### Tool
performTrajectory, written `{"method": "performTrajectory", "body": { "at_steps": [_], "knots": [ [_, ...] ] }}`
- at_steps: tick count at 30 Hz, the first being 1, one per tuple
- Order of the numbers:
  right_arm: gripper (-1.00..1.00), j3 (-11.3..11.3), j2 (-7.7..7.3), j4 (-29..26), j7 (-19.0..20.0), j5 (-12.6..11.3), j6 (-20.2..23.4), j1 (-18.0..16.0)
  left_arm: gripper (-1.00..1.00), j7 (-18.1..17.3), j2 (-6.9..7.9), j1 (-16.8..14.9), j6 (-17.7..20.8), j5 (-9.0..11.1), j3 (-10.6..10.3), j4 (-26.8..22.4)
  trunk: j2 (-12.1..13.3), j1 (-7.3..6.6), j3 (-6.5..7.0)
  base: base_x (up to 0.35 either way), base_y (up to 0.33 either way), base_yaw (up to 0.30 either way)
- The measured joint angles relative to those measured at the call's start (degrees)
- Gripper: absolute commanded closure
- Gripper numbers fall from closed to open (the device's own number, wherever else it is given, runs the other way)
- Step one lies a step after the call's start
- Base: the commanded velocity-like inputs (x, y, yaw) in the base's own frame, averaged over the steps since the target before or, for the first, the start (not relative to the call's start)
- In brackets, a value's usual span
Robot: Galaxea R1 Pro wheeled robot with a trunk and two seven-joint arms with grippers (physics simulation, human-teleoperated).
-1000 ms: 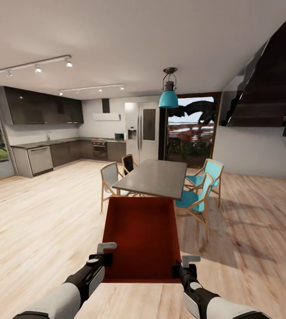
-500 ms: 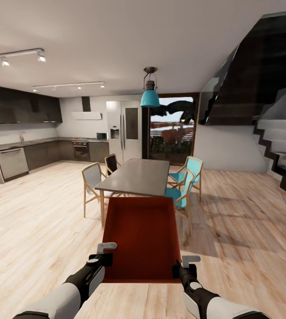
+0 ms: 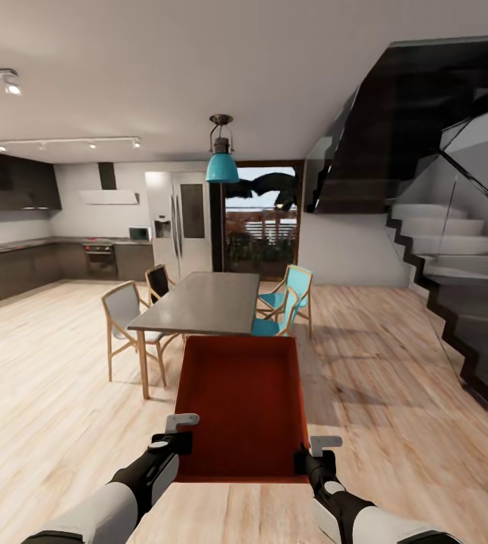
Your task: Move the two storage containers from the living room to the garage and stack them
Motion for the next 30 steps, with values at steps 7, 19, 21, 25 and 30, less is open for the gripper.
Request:
{"method": "performTrajectory", "body": {
  "at_steps": [7,19,21,25,30],
  "knots": [
    [1.00,0.09,0.02,0.01,-0.01,-0.13,-0.02,0.00,1.00,-0.04,0.00,0.00,0.00,-0.18,0.17,0.00,0.00,0.00,0.21,0.000,0.000,-0.291],
    [1.00,0.16,0.03,0.01,-0.01,-0.21,-0.03,0.00,1.00,-0.06,0.00,0.00,-0.03,-0.22,0.22,0.01,0.00,0.00,0.57,0.000,0.000,-0.291],
    [1.00,0.14,0.02,-0.02,-0.01,-0.16,-0.04,0.00,1.00,-0.05,0.00,0.00,-0.06,-0.16,0.17,-0.01,0.00,0.00,0.63,0.000,0.000,-0.291],
    [1.00,0.08,0.00,-0.04,-0.01,-0.08,-0.03,-0.01,1.00,-0.02,0.00,0.01,-0.07,-0.02,0.04,-0.03,0.00,0.00,0.74,0.000,0.000,-0.291],
    [1.00,0.06,0.01,-0.03,-0.01,-0.07,-0.03,0.00,1.00,-0.01,0.00,0.01,-0.04,-0.02,0.02,-0.04,0.00,0.00,0.89,0.000,0.000,-0.291]
  ]
}}
